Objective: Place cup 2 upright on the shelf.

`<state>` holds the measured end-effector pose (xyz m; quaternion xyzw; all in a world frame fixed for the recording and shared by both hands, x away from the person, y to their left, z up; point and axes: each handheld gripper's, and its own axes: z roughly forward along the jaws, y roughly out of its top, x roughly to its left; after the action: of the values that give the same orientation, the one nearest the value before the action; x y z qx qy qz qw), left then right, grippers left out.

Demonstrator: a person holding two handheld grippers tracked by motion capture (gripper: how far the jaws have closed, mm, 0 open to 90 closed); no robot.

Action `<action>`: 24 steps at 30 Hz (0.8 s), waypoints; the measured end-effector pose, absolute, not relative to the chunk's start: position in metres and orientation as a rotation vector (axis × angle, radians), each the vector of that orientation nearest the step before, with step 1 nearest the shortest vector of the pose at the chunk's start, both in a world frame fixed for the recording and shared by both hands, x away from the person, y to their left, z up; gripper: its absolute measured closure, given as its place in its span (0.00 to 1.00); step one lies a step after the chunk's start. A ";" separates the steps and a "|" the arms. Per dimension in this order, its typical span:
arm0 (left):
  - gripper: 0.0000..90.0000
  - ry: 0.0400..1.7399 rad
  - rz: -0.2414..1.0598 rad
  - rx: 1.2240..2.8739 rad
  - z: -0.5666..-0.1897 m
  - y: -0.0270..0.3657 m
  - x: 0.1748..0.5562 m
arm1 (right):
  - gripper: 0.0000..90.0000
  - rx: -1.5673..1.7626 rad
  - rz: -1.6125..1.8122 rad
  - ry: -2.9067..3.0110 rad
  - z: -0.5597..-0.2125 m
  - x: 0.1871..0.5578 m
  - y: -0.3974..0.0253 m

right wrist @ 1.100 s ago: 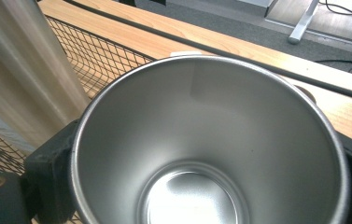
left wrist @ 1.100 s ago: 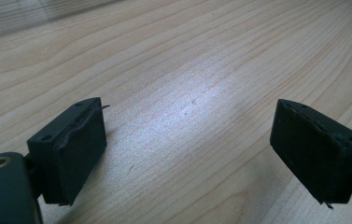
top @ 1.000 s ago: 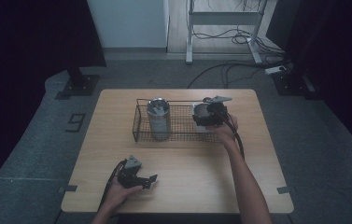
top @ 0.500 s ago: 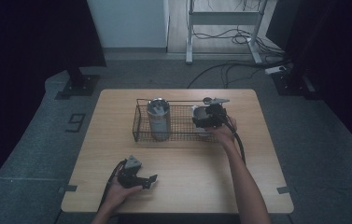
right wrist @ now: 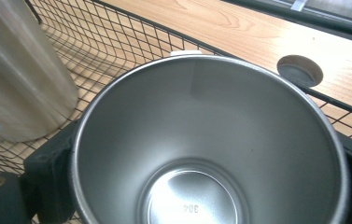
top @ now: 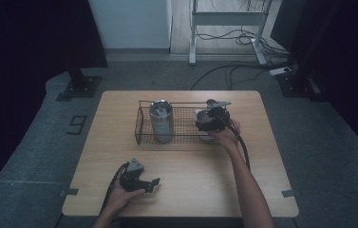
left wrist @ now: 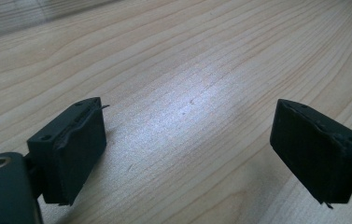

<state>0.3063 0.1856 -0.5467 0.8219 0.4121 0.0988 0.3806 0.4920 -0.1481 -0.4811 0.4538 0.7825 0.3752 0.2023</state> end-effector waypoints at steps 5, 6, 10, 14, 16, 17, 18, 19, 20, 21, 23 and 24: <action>0.12 1.048 0.248 2.098 -0.547 0.185 0.306 | 0.07 1.270 1.026 2.189 -0.483 0.493 -0.148; 0.12 1.047 0.246 2.097 -0.547 0.185 0.306 | 0.07 1.269 1.019 2.191 -0.484 0.493 -0.147; 0.12 1.047 0.245 2.097 -0.547 0.185 0.306 | 0.07 1.266 1.011 2.193 -0.485 0.493 -0.147; 0.12 1.048 0.243 2.096 -0.547 0.185 0.306 | 0.07 1.262 1.001 2.202 -0.485 0.493 -0.147; 0.12 1.049 0.242 2.094 -0.547 0.186 0.306 | 0.07 1.263 0.996 2.204 -0.485 0.493 -0.147; 0.12 1.049 0.242 2.094 -0.547 0.186 0.306 | 0.06 1.265 0.991 2.208 -0.485 0.493 -0.147; 0.12 1.049 0.242 2.094 -0.547 0.186 0.306 | 0.06 1.264 0.983 2.214 -0.485 0.493 -0.147; 0.12 1.049 0.242 2.094 -0.547 0.186 0.306 | 0.06 1.264 0.970 2.223 -0.484 0.492 -0.147; 0.12 1.049 0.242 2.094 -0.547 0.186 0.306 | 0.06 1.265 0.962 2.229 -0.484 0.492 -0.147; 0.12 1.049 0.242 2.094 -0.547 0.186 0.306 | 0.06 1.264 0.948 2.235 -0.483 0.491 -0.147; 0.12 1.049 0.243 2.095 -0.547 0.185 0.306 | 0.06 1.261 0.919 2.244 -0.482 0.490 -0.147; 0.12 1.049 0.244 2.095 -0.547 0.185 0.306 | 0.06 1.257 0.909 2.246 -0.482 0.490 -0.147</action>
<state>0.3061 0.1853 -0.5468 0.8216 0.4115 0.0957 0.3827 0.4898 -0.1466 -0.4820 0.4506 0.8055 0.3260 0.2044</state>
